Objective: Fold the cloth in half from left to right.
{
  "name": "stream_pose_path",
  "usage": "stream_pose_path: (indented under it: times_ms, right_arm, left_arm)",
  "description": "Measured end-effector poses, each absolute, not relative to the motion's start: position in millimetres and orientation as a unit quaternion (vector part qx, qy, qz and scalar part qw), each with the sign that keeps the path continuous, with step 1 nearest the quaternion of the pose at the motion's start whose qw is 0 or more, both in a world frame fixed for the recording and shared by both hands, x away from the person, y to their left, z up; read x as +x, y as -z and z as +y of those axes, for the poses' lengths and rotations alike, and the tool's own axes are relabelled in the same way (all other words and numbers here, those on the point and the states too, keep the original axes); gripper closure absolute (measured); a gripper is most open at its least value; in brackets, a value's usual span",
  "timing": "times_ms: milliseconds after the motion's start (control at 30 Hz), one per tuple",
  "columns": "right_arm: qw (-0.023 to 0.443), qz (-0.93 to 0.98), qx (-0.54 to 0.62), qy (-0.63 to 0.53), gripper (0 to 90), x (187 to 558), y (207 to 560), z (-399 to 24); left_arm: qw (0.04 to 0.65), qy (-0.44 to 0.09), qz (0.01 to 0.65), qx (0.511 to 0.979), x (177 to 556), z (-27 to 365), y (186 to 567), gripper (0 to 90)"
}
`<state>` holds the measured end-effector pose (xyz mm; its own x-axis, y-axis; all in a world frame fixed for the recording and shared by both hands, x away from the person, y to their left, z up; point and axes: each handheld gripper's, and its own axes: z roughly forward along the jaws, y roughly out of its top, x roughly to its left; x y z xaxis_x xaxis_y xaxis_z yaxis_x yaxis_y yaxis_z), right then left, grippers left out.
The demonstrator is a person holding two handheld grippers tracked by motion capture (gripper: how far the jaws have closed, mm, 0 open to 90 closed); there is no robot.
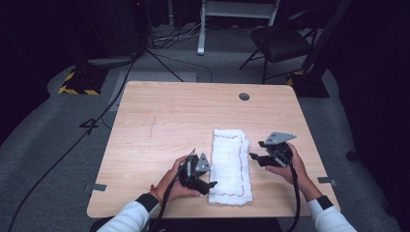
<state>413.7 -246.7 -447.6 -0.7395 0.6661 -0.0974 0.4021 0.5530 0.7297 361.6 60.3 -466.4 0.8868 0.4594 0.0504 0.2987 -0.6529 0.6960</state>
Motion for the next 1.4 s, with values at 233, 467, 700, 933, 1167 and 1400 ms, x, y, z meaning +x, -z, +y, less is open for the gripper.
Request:
stream_pose_path:
  times_ms: [233,467,700,933,1167,1400]
  right_arm:
    - [0.185,0.851,0.342,-0.353,40.4,459.9,452.1,-239.2]
    - [0.173,0.853,0.350,-0.347,46.1,487.3,460.3,-224.6]
    - [0.166,0.862,0.356,-0.321,48.3,505.3,475.3,-210.9]
    - [0.134,0.859,0.376,-0.319,44.8,518.1,486.2,-208.8]
    - [0.115,0.859,0.378,-0.325,52.7,522.8,486.9,-209.2]
    - [0.095,0.864,0.367,-0.331,76.1,521.3,485.7,-203.9]
  left_arm:
    - [0.356,-0.129,0.233,0.896,423.2,45.0,456.6,19.1]
    - [0.355,-0.122,0.302,0.876,477.6,34.7,468.5,24.5]
    - [0.340,-0.114,0.348,0.866,505.9,29.7,483.6,26.3]
    - [0.329,-0.102,0.365,0.865,516.8,25.2,494.1,21.2]
    - [0.337,-0.103,0.346,0.870,520.1,26.9,496.3,18.4]
    - [0.348,-0.076,0.314,0.880,522.1,26.8,491.7,54.1]
